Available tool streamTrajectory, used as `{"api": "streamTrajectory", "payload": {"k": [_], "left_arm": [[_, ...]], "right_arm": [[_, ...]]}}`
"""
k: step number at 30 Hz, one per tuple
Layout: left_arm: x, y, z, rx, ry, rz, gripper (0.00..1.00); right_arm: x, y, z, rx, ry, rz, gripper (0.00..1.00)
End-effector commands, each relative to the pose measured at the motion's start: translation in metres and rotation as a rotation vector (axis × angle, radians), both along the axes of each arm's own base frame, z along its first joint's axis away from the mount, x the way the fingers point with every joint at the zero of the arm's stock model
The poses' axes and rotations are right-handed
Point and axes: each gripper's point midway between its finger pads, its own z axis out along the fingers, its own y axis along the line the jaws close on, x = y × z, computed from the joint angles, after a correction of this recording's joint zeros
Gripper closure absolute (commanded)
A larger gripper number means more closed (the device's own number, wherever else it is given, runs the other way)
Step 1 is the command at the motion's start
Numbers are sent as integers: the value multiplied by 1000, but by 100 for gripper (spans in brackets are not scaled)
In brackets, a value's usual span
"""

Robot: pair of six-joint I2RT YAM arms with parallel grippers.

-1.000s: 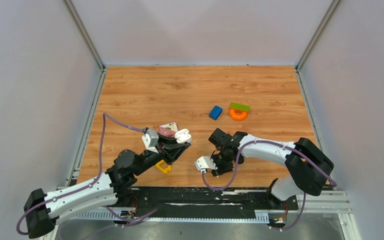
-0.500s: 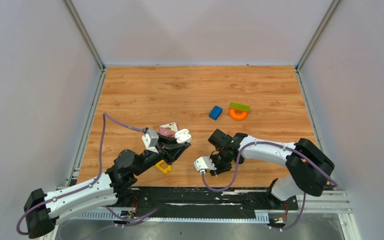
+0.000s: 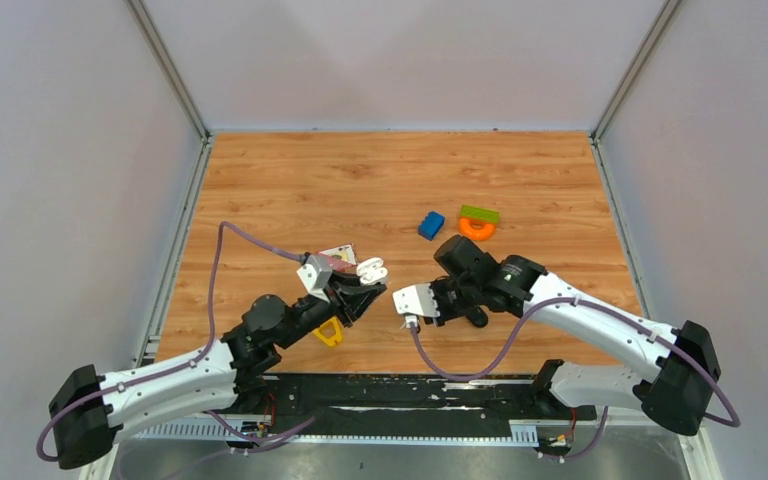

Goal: Insert the wireless bluetooth earbuds into the charging case
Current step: Pick up the earbud from the center of the board, then place the earbud in the charging case.

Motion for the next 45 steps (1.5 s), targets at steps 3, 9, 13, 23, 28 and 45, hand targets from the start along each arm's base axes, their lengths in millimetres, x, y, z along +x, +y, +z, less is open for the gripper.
{"api": "streamTrajectory", "payload": {"k": [3, 9, 13, 23, 28, 45], "left_arm": [[19, -5, -9, 9, 21, 83, 100], [32, -15, -22, 37, 69, 117, 100], [32, -29, -19, 7, 88, 78, 100], [30, -43, -10, -62, 131, 29, 100], [29, -45, -4, -81, 138, 19, 100], [27, -42, -3, -86, 140, 17, 100]], "right_arm": [[24, 18, 61, 78, -85, -76, 83], [45, 30, 105, 154, -182, -125, 83], [59, 35, 128, 185, -252, -140, 82], [71, 57, 145, 156, -409, -109, 82], [69, 65, 140, 117, -472, -87, 82], [65, 75, 131, 65, -535, -40, 82]]}}
